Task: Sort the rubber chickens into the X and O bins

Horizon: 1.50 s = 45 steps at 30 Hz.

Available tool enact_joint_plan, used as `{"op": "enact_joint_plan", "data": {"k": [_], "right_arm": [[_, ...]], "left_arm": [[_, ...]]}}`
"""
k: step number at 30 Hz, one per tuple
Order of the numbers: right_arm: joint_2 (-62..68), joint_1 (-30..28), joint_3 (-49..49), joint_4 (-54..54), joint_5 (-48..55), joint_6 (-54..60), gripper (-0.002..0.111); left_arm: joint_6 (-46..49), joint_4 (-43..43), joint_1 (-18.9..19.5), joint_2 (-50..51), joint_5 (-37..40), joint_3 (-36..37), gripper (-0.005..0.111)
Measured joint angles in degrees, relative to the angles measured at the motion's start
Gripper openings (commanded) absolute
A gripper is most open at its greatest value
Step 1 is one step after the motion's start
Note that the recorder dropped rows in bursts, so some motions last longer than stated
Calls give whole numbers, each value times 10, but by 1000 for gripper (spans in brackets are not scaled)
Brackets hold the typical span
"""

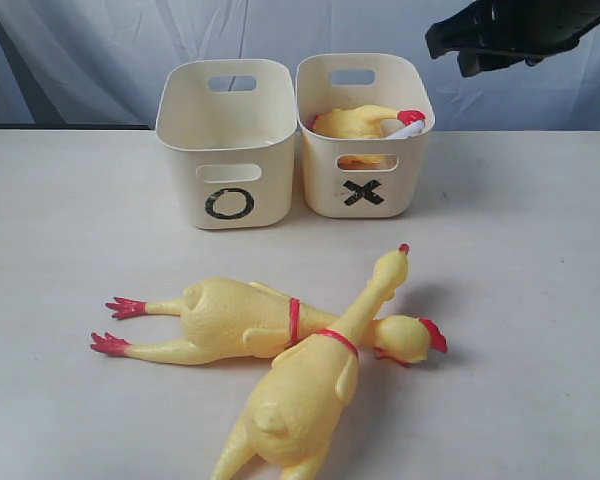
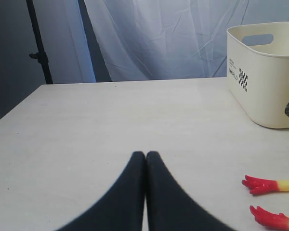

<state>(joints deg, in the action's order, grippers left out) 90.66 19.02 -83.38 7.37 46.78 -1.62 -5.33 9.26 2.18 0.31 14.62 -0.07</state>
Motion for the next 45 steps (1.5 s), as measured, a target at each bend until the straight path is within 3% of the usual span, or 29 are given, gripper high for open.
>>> {"op": "enact_joint_plan", "data": {"k": [3, 7, 17, 20, 24, 32, 38, 45], "right_arm": [[-27, 0, 7, -26, 25, 20, 0], [-110, 0, 64, -74, 25, 51, -1], [-459, 0, 433, -159, -105, 57, -1], [-536, 0, 486, -173, -110, 57, -1], [-622, 0, 528, -203, -93, 57, -1], [-785, 0, 560, -303, -38, 110, -1], [-852, 0, 560, -333, 17, 116, -1], [-882, 0, 560, -347, 52, 119, -1]], "left_arm": [[0, 0, 0, 0, 0, 0, 0], [0, 0, 0, 0, 0, 0, 0], [0, 0, 0, 0, 0, 0, 0], [0, 5, 0, 0, 0, 0, 0], [0, -9, 0, 0, -19, 0, 0], [-1, -169, 0, 0, -118, 0, 0], [-5, -200, 0, 0, -205, 0, 0], [-169, -226, 0, 0, -287, 0, 0]]}}
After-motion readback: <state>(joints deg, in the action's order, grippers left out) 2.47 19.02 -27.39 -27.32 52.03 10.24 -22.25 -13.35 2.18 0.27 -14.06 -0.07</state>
